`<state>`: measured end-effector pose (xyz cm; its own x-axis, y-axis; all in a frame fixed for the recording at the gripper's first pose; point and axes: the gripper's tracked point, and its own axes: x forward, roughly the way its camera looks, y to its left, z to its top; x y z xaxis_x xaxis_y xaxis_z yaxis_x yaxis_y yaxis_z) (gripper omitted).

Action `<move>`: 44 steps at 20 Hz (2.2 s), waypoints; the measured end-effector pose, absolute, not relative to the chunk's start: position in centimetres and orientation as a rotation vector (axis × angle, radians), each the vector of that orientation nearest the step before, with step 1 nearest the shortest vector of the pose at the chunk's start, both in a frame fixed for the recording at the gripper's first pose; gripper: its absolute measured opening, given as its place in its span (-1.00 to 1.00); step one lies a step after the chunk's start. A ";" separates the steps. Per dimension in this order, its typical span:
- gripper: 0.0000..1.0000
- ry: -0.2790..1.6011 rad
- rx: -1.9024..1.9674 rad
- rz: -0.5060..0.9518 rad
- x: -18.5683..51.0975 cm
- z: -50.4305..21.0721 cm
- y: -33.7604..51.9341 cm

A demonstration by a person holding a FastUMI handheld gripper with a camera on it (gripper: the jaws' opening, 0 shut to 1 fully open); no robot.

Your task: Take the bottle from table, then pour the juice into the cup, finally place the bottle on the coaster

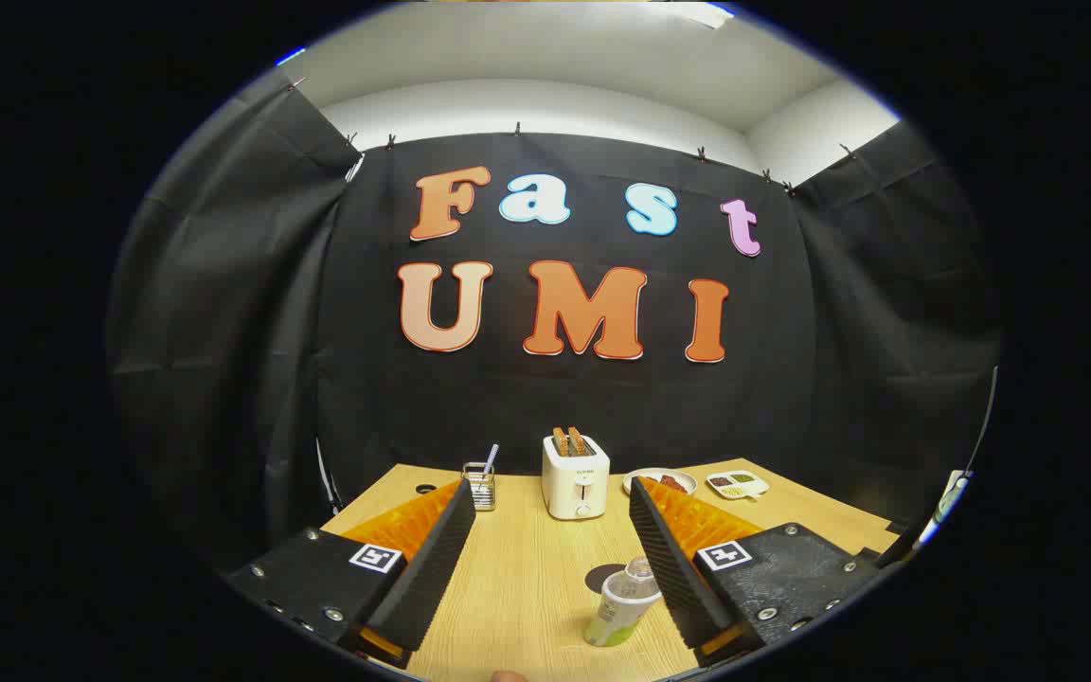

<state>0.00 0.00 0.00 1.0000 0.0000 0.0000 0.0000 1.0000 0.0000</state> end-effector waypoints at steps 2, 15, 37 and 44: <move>0.95 0.001 -0.003 -0.001 -0.1 0.0 0.1; 0.95 0.005 -0.028 0.005 -0.4 -0.2 0.3; 0.95 0.079 -0.019 -0.040 0.2 -3.6 -3.1; 0.95 0.103 -0.016 -0.075 1.6 -5.5 -6.0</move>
